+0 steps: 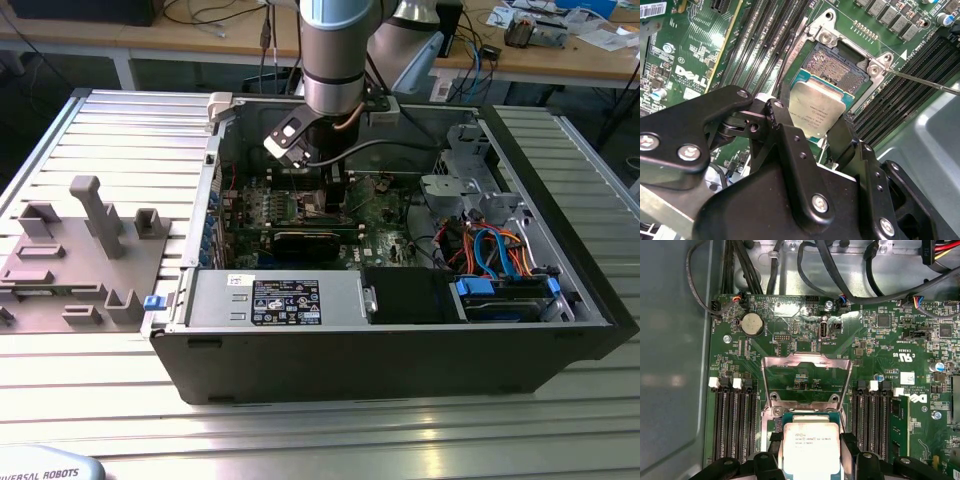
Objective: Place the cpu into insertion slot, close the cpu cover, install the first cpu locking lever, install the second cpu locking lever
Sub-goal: 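Place the cpu into insertion slot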
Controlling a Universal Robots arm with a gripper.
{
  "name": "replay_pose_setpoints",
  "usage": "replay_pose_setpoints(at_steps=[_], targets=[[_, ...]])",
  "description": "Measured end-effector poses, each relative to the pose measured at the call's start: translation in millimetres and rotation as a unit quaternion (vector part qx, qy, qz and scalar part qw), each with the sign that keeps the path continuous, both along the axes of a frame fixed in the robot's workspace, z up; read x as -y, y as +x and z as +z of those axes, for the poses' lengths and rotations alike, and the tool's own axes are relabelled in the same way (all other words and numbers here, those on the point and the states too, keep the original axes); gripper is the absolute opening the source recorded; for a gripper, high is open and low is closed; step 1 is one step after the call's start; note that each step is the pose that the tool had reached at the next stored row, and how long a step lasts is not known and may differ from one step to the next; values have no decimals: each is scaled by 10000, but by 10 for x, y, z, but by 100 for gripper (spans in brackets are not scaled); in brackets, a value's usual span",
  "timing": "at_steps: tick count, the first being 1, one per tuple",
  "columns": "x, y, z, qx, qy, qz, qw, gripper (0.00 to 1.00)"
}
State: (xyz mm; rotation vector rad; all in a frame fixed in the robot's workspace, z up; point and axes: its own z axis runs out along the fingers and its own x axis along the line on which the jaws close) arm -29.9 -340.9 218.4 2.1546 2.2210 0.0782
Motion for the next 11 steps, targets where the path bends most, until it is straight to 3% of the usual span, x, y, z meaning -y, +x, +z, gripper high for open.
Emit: replay_pose_setpoints(at_steps=[11], targets=[[0,0,-20,0,0,0,10000,54]])
